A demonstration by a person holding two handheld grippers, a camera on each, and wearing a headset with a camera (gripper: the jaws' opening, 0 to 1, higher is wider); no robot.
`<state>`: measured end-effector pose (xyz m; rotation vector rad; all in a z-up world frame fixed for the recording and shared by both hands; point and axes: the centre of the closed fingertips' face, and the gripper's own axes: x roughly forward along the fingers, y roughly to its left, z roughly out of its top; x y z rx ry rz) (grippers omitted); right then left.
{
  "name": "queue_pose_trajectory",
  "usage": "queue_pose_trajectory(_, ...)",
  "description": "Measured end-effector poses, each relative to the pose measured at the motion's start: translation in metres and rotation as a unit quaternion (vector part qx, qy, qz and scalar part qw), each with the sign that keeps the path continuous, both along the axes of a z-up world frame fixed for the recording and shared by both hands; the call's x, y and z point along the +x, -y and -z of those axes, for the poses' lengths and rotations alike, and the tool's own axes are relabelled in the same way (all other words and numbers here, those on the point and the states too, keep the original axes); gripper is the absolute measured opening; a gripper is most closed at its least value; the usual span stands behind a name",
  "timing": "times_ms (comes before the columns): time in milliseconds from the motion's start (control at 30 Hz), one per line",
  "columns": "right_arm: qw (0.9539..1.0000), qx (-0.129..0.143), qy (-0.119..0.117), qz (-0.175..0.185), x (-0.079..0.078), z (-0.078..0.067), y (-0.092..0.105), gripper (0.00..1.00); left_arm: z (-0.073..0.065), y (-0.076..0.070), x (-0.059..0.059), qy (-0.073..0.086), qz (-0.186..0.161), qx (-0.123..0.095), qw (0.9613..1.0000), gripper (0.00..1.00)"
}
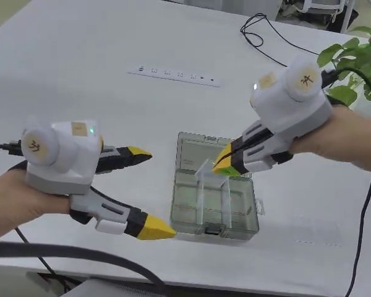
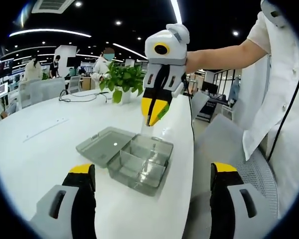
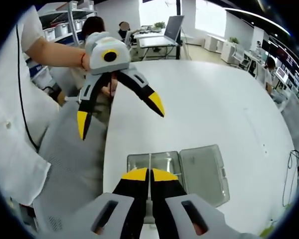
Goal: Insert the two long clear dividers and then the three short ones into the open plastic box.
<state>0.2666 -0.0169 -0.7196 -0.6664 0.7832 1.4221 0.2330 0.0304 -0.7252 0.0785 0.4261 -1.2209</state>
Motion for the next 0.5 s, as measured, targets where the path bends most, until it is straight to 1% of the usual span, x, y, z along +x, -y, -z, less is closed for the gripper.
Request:
queue_pose_trajectory(100,1.0,-0.001,-0.002,0.002,0.003,0.011,-0.003,0.03,0.004,-0.001,0.0,-0.003,0.001,0.001,1.0,1.0)
queue_pose_trajectory(233,1.0,-0.002,-0.002,0.005,0.005,0.018,-0.008,0.03,0.005,-0.002,0.0,-0.005,0.0,0.001,1.0,1.0)
queue_pose_trajectory(267,1.0,-0.002,-0.005,0.008,0.006,0.023,-0.008,0.03,0.005,-0.002,0.0,-0.005,0.0,0.001,1.0,1.0)
queue_pose_trajectory(500,0.9998,0.003,-0.011,0.016,0.005,0.028,-0.012,0.02,0.008,-0.004,0.0,-0.011,-0.004,-0.003,0.9999,1.0)
